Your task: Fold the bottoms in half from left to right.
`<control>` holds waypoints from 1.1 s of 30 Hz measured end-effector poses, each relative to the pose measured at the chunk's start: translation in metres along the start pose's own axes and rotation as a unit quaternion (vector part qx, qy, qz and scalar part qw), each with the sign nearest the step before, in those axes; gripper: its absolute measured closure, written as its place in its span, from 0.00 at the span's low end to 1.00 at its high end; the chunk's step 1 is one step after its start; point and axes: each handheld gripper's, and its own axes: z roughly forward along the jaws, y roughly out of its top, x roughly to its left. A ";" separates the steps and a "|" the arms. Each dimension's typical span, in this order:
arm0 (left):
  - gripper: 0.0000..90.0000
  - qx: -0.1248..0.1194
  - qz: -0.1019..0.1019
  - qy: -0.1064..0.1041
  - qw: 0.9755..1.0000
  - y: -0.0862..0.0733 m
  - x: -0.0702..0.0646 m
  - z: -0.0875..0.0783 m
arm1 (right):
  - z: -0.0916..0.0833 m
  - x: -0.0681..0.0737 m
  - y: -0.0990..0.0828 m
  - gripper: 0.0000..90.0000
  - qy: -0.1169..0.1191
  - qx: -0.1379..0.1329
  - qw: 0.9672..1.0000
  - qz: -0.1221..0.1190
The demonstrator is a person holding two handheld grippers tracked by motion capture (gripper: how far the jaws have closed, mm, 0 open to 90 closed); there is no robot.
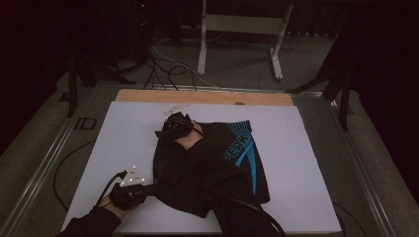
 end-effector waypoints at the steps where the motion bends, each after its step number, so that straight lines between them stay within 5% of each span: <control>1: 0.94 -0.002 -0.001 0.000 1.000 0.000 0.000 0.000 | 0.002 0.000 0.000 0.16 -0.002 -0.001 1.000 0.004; 15: 0.94 -0.011 0.002 -0.002 1.000 0.000 0.000 -0.002 | 0.031 0.004 0.007 0.42 -0.070 0.057 0.995 0.031; 28: 0.94 -0.012 -0.003 -0.007 1.000 0.000 0.002 -0.001 | 0.051 0.009 -0.001 0.52 -0.098 0.108 0.989 0.036; 33: 0.94 -0.012 -0.002 -0.008 1.000 0.000 0.002 -0.001 | 0.054 0.010 -0.004 0.52 -0.099 0.106 0.989 0.042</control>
